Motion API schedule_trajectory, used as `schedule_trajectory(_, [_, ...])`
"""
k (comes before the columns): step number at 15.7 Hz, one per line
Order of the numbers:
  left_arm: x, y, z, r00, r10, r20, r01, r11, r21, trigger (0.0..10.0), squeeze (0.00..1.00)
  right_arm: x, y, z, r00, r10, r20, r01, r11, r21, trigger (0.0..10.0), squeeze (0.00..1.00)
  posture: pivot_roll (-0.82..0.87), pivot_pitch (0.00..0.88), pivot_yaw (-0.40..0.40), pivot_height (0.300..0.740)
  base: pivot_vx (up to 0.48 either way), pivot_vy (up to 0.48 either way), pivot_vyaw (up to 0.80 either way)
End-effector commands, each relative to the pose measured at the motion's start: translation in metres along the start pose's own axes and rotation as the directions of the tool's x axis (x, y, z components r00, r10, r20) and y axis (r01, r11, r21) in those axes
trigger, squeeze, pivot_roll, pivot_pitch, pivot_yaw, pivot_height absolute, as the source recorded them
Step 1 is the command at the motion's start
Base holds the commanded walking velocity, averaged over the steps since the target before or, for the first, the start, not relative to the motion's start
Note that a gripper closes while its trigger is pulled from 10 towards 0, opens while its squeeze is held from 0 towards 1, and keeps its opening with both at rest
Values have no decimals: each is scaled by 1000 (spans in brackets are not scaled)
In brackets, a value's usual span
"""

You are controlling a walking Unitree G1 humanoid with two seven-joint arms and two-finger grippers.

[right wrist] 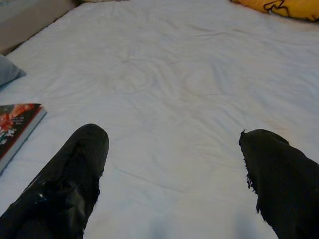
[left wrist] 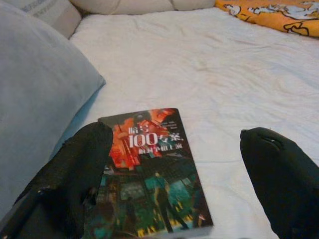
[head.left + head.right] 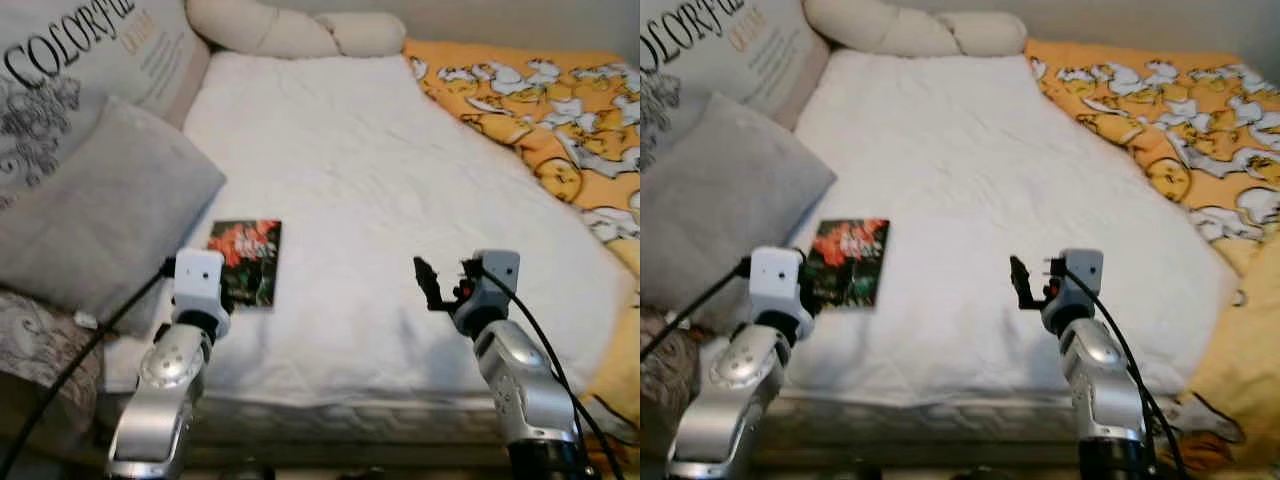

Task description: Clean up the room

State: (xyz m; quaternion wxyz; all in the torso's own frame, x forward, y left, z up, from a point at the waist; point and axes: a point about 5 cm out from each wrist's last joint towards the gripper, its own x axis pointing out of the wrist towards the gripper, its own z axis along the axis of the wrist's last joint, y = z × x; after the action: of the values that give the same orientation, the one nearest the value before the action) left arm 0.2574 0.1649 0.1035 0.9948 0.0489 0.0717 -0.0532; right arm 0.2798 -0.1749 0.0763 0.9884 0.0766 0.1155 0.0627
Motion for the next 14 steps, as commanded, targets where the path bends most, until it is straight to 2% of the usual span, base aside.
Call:
schedule_trajectory(1, [0,4,-2,1000,18,-8,-18,1000,9,10000,180,1,3,2,1000,6,5,-6,1000,-16,10000,1000,74,43,-33,740,0,-315,0])
schedule_trajectory(14, [4,4,-2,1000,17,-6,-17,1000,2,10000,180,3,6,3,1000,4,2,-4,999,-44,10000,1000,72,51,-37,740,0,-300,0])
